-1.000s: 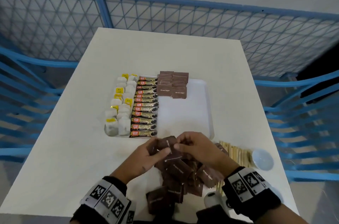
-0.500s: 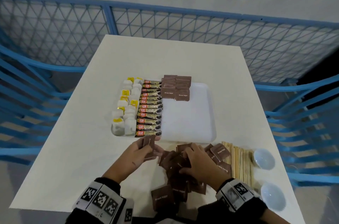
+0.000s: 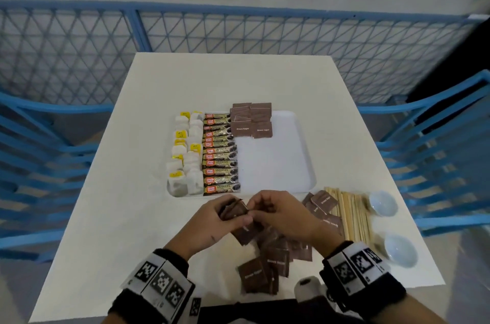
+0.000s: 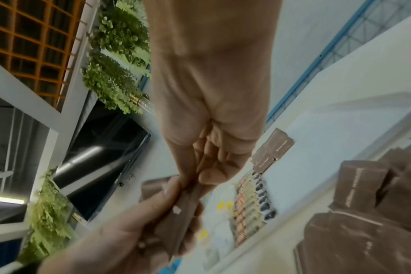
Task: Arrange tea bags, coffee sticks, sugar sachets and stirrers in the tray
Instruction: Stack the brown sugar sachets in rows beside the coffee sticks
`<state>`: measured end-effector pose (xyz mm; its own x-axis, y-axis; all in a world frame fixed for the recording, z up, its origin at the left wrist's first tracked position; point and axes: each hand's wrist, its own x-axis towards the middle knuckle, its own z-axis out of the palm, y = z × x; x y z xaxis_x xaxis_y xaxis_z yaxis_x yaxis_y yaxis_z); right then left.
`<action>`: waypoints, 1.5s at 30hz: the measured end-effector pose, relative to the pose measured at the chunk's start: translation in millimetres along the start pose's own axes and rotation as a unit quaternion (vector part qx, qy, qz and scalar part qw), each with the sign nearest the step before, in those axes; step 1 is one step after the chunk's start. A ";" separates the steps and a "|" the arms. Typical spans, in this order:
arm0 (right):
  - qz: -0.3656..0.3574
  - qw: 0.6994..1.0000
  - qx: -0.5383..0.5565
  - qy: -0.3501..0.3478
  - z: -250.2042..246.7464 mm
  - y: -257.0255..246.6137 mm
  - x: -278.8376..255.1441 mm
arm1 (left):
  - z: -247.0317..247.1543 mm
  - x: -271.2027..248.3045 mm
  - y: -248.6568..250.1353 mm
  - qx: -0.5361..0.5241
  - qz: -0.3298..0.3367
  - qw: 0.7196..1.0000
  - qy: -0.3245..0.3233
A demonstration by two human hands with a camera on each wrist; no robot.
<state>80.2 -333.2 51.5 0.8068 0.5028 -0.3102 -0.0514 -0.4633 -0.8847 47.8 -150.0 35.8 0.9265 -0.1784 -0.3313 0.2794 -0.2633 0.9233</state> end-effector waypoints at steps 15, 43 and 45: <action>0.012 0.874 -0.478 -0.085 30.9 73.5 -35.6 | -2.0 -5.7 -15.1 -0.104 -0.155 0.970 -0.154; -0.088 0.987 -0.137 -0.017 -0.2 10.6 26.9 | 5.3 12.3 5.3 -0.209 -0.061 0.976 -0.026; -0.093 0.985 -0.137 -0.053 3.2 9.1 25.6 | 3.1 11.5 2.5 -0.217 -0.064 0.974 -0.031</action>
<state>98.5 -322.2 34.4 0.7199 0.6650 -0.1986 0.2643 -0.5272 -0.8076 58.3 -155.7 33.7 0.8637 -0.2299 -0.4486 0.4849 0.1357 0.8640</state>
